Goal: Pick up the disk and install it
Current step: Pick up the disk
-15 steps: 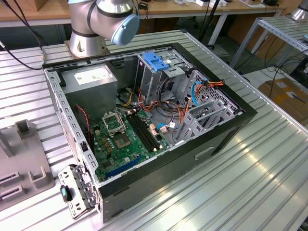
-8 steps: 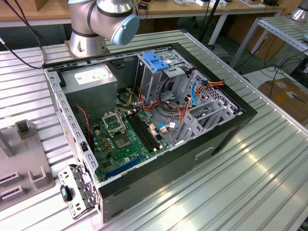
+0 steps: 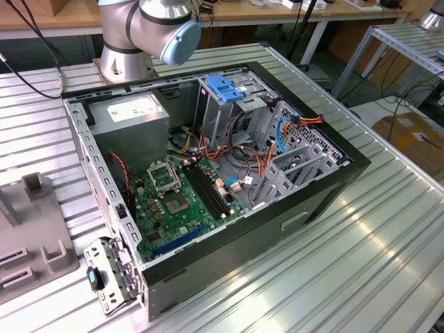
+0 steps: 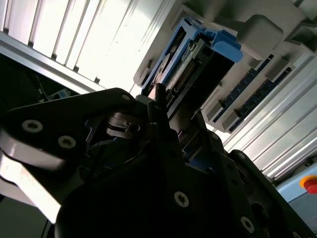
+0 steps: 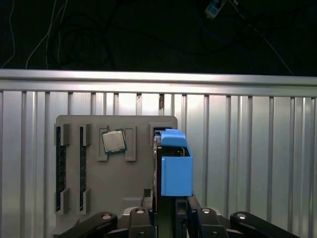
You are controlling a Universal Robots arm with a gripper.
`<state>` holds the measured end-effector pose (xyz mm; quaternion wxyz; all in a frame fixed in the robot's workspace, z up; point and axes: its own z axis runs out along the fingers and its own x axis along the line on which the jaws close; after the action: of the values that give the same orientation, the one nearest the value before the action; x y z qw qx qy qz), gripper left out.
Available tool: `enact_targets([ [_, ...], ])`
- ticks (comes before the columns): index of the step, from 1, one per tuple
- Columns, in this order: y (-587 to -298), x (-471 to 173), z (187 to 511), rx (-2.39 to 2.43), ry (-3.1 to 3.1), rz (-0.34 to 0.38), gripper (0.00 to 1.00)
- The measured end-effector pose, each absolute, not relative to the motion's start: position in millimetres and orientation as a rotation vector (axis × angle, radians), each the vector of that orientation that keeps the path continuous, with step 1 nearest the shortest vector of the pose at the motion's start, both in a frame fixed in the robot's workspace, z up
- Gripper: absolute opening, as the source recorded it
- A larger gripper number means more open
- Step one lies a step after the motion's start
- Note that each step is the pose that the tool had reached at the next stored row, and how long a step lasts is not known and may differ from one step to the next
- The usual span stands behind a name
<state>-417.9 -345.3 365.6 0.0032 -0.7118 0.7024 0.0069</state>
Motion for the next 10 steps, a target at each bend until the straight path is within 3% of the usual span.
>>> enact_targets([
  [10, -345.3, -417.9, 365.9, -2.232, 2.202, 0.022, 0.35],
])
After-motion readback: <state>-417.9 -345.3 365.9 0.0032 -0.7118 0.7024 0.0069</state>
